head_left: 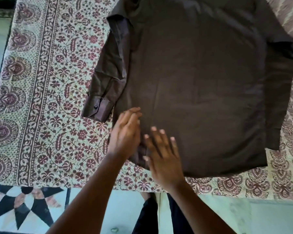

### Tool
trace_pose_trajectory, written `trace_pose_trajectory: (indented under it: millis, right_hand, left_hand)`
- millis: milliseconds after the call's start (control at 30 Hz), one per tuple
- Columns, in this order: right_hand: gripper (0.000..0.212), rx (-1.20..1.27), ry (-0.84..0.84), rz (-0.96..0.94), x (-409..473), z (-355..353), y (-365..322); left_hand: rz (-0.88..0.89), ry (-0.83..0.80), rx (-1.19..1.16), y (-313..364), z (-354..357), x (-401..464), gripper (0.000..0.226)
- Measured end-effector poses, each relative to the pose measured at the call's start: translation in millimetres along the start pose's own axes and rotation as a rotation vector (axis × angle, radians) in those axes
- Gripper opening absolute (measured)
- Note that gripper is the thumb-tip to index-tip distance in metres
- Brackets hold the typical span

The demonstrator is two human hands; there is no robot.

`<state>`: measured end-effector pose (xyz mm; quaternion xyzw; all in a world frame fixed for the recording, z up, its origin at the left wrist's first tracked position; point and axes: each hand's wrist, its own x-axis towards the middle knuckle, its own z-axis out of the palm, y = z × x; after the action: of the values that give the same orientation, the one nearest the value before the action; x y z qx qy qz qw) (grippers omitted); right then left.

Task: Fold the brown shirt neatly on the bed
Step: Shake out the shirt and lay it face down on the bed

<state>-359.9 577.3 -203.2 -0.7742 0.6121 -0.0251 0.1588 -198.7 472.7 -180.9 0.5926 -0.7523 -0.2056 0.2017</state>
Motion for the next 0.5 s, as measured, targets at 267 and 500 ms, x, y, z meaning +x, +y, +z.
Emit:
trace_pose_trajectory:
  millis: [267, 500]
  right_hand:
    - [0.067, -0.084, 0.057, 0.62, -84.1, -18.3, 112.1]
    - [0.066, 0.001, 0.257, 0.588, -37.5, -34.4, 106.8]
  left_hand:
    - [-0.274, -0.167, 0.371, 25.6, 41.6, -45.4, 0.082]
    - [-0.279, -0.118, 0.433, 75.2, 61.5, -29.9, 0.083]
